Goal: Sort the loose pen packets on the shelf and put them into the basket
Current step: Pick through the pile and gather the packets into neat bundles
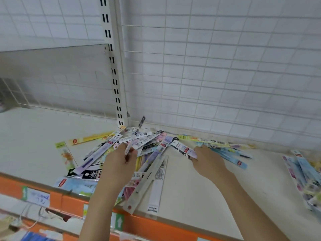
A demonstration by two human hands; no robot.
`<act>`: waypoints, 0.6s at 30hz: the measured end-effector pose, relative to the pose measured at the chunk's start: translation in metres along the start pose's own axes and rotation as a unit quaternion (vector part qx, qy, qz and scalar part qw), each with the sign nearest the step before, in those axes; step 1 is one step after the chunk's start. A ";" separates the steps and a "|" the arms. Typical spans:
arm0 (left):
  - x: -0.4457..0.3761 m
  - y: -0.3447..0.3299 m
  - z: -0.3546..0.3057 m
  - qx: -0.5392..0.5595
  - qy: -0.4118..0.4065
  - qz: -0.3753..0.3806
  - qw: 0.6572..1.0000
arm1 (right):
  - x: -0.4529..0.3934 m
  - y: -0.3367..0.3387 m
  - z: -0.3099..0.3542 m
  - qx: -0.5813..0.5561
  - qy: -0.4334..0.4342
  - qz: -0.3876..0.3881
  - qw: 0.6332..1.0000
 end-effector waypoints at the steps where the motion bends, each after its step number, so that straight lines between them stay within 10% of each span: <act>1: -0.001 -0.004 -0.002 -0.017 -0.004 0.013 1.000 | 0.002 0.001 -0.001 0.005 -0.002 0.003 1.000; 10: 0.007 -0.035 -0.025 -0.234 0.017 0.170 0.957 | 0.025 0.009 -0.035 -0.123 -0.099 -0.019 0.987; 18: 0.001 -0.037 -0.028 -0.237 -0.034 0.132 0.962 | 0.046 0.016 -0.037 -0.234 -0.121 -0.114 0.958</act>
Point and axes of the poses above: each hand's wrist, its own x-axis away from the middle knuckle, its own y-axis out of the back of the hand, z = x × y, the point moved 2 cm from there along -x, towards the middle knuckle, and after that the axes turned 4 degrees about -z, right-handed, at the moved point
